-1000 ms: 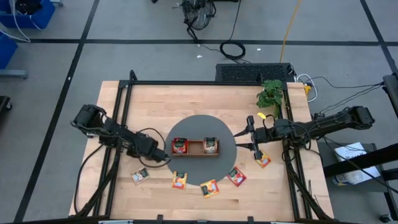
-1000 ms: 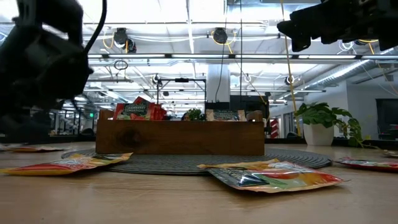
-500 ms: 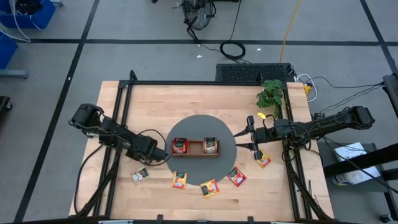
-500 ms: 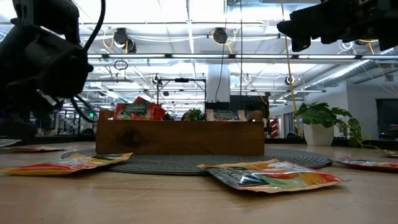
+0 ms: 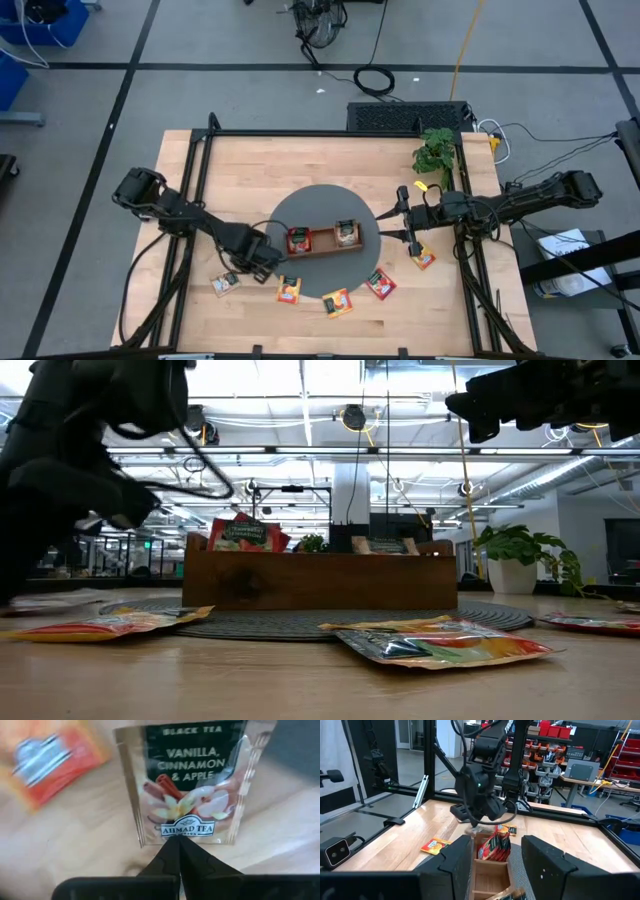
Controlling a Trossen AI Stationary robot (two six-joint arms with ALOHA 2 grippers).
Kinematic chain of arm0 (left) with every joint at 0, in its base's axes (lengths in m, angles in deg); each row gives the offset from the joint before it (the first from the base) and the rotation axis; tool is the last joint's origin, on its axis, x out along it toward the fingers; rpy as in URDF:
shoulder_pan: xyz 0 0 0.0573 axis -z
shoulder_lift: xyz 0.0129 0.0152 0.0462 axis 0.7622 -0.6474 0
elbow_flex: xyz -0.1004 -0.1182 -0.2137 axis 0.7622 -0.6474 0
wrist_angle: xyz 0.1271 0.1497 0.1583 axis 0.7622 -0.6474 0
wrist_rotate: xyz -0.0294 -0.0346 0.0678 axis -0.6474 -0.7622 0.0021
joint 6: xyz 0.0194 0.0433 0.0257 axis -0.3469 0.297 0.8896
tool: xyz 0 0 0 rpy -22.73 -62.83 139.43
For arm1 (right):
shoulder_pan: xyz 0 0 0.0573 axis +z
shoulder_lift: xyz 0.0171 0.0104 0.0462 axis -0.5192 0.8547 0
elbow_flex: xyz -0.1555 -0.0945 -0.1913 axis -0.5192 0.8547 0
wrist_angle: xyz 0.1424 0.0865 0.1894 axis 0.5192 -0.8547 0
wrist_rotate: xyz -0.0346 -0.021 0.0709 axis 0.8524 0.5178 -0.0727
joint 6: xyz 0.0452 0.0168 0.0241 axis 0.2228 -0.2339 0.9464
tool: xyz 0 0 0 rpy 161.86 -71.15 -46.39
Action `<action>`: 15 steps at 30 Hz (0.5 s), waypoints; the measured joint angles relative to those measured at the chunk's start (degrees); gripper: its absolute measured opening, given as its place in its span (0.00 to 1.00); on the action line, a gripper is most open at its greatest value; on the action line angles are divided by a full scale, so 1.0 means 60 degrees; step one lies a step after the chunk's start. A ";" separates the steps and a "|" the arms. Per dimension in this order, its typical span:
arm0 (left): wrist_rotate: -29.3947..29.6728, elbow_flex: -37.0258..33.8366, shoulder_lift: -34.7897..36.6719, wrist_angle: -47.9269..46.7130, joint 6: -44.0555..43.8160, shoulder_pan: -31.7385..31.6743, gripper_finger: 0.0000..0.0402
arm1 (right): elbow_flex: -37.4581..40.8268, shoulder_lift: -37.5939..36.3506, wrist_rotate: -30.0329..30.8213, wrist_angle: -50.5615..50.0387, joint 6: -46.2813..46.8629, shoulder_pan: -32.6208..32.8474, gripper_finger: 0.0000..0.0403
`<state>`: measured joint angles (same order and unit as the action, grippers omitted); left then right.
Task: Pick & Place Tea
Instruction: Put the yellow tea bag into the right section of the wooden organizer
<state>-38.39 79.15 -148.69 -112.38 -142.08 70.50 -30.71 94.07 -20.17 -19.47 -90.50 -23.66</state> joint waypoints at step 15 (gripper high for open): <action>0.0374 0.0166 -0.0015 -0.0193 0.0005 0.0098 0.40 | 0.0000 0.0002 0.0002 0.0001 -0.0007 0.0000 0.39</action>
<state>-36.15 80.15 -148.78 -113.54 -142.05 71.09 -30.71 94.08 -20.16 -19.47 -90.54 -23.66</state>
